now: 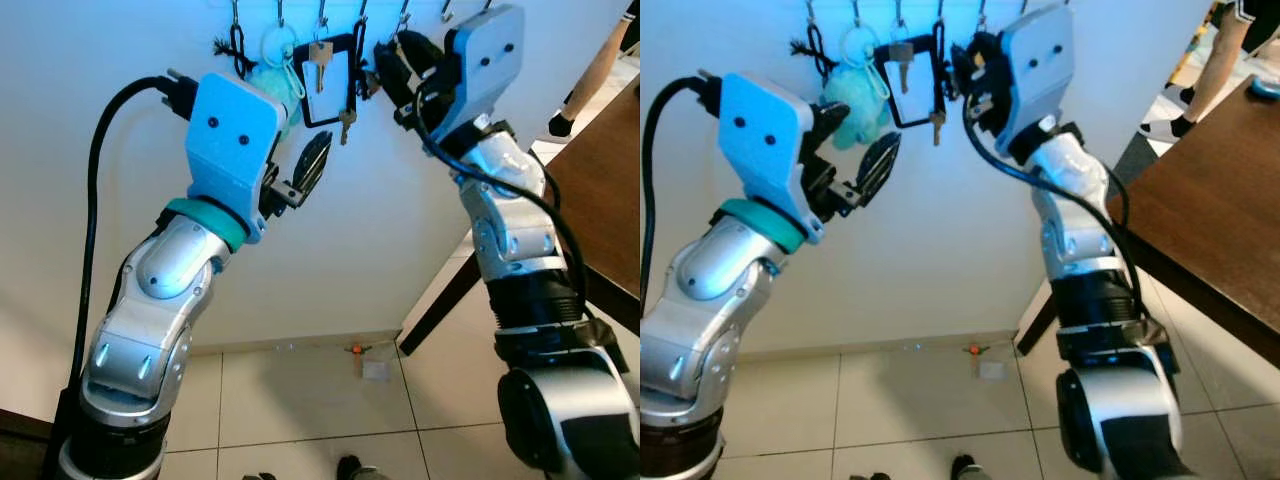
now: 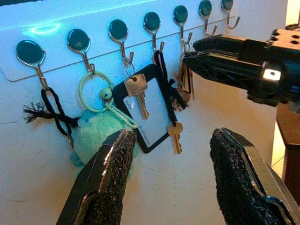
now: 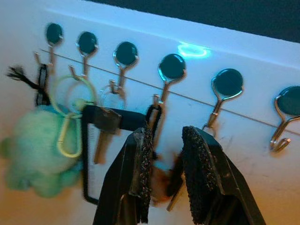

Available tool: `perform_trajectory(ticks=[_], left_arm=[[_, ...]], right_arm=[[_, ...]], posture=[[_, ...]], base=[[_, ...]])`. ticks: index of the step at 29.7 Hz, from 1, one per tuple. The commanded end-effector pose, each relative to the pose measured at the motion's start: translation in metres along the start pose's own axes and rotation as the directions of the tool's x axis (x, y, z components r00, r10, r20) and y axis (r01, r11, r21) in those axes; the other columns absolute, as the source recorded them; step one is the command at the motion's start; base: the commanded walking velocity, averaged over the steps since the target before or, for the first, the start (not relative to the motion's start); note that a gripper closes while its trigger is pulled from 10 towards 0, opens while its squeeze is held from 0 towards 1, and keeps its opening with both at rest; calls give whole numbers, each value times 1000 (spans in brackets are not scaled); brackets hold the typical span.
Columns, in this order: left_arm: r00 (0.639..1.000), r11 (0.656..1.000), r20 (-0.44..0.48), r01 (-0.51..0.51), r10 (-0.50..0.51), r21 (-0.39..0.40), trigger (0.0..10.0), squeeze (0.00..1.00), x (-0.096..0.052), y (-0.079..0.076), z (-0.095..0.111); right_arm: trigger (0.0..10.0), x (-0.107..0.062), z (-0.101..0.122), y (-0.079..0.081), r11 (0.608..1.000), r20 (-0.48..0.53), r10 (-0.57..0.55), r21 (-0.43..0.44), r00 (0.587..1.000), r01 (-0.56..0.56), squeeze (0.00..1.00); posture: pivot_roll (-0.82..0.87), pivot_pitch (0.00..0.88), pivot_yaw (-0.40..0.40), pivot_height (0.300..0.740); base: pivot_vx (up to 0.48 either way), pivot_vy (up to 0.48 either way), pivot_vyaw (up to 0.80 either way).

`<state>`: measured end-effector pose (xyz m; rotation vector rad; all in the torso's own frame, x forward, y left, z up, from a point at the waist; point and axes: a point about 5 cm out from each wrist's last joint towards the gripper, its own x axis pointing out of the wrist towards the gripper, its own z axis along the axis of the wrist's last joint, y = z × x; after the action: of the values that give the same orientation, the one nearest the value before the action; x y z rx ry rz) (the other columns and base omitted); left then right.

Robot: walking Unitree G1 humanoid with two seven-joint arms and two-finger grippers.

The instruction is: Hang keys on a hook

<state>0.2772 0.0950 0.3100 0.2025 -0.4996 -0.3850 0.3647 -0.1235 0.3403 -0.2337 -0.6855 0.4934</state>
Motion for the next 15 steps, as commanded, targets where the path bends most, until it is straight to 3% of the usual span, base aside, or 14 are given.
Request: perform_trajectory(ticks=[1,9,11,13,15], left_arm=[[1000,1000,-5,2,-2,4,10000,0,0,0,-2],[1000,1000,-22,7,-7,-2,10000,0,-3,-2,-7],[999,1000,-39,12,-13,-6,10000,0,-5,-4,-12],[992,999,-126,-35,34,-6,10000,0,-18,-4,-33],[992,999,-126,-35,34,-6,10000,0,-18,-4,-33]], right_arm=[[10000,-2,2,1,1000,15,10,20,1000,-11,0],[10000,-28,-13,14,997,-28,23,80,999,-21,0],[10000,-36,-22,20,996,-62,-1,88,998,6,0],[10000,-61,-45,33,986,-145,-122,94,982,136,0],[10000,-61,-45,33,986,-145,-122,94,982,136,0]], posture=[[-5,142,94,740],[-12,143,91,740],[-19,144,92,740],[-26,140,92,740],[-26,140,92,740]], base=[[0,0,0],[0,0,0],[0,0,0],[0,0,0],[0,0,0]])
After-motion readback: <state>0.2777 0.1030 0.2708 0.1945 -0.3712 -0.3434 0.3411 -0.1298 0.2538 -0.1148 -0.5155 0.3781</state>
